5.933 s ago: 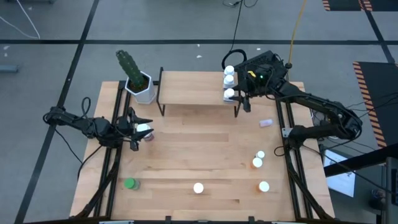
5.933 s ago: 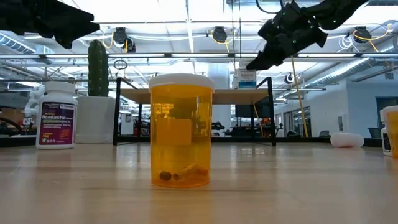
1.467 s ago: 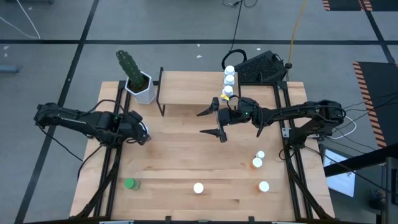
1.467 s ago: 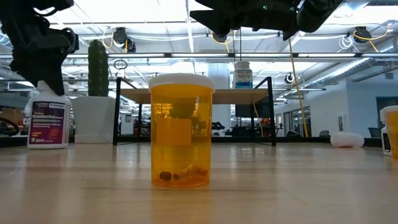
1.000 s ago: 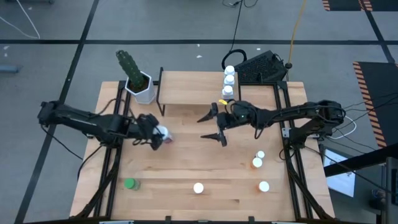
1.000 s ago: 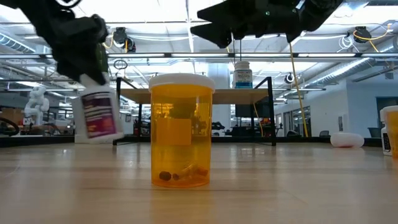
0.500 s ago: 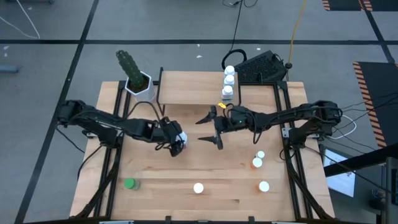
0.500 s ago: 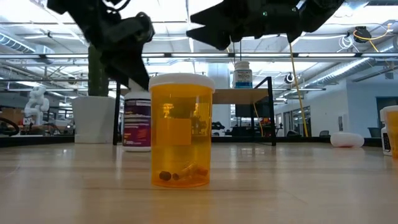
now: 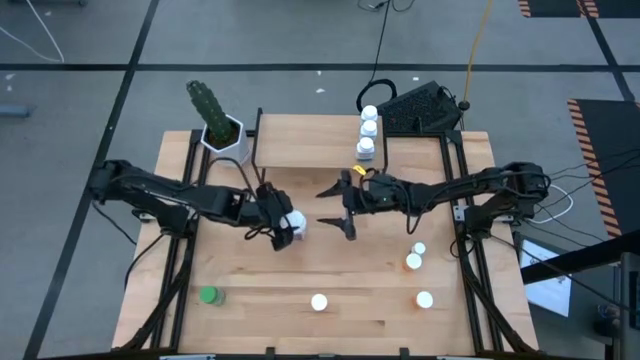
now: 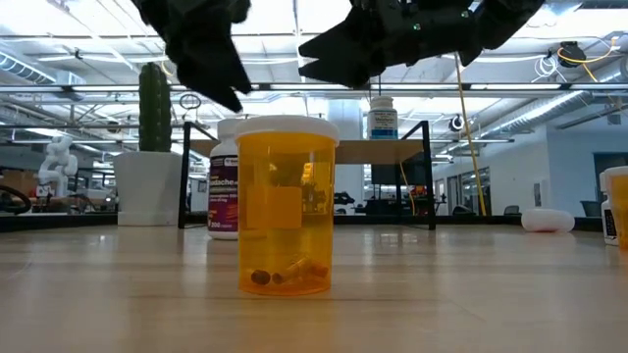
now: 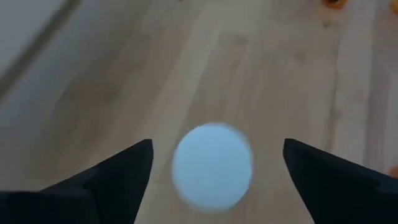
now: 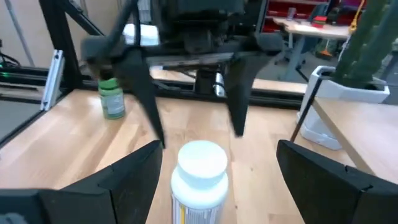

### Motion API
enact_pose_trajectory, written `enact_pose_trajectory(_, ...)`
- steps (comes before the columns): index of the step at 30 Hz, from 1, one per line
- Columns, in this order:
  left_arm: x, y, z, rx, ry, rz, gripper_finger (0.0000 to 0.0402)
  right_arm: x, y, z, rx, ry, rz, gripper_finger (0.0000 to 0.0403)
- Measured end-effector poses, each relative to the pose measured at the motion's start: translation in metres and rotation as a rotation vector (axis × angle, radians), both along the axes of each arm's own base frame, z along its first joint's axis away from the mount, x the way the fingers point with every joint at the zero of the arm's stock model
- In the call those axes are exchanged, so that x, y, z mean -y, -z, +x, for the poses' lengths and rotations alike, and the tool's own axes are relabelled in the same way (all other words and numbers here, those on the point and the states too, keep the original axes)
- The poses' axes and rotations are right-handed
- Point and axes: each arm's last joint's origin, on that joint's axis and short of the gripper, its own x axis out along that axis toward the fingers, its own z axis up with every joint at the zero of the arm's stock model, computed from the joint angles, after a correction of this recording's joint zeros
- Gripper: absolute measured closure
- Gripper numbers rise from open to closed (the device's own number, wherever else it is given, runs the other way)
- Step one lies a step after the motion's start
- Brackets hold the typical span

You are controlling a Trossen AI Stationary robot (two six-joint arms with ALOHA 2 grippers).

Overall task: Pick and place medicine bottles onto shelf by color
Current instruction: Put the white and purple pill bottle on the shelf

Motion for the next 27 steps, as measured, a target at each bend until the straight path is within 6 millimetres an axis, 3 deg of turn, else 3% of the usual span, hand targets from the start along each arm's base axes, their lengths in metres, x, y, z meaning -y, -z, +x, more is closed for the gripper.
enact_pose_trajectory(4,0.001,-0.023,-0.016,0.065,-0.074,0.095,0.0037,-0.001,0.009,0.017,-0.008,-0.002,0.009,0.0083)
enact_pose_trajectory(9,0.000,-0.032,-0.044,0.144,-0.245,0.201,0.0037,0.000,0.026,0.065,-0.055,0.014,0.021,0.0057)
enact_pose_trajectory(13,0.002,-0.010,-0.060,0.144,-0.290,0.216,0.0037,-0.001,0.038,0.092,-0.205,0.021,0.024,0.0049)
enact_pose_trajectory(16,0.005,0.016,-0.071,0.118,-0.316,0.192,0.0037,-0.003,0.048,0.098,-0.290,0.026,0.039,0.0049)
enact_pose_trajectory(22,0.006,0.050,-0.089,0.101,-0.387,0.130,0.0037,-0.006,0.055,0.096,-0.312,0.029,0.066,0.0055)
enact_pose_trajectory(27,0.010,0.066,-0.092,0.140,-0.400,0.084,0.0037,-0.005,0.051,0.095,-0.291,0.032,0.070,0.0095)
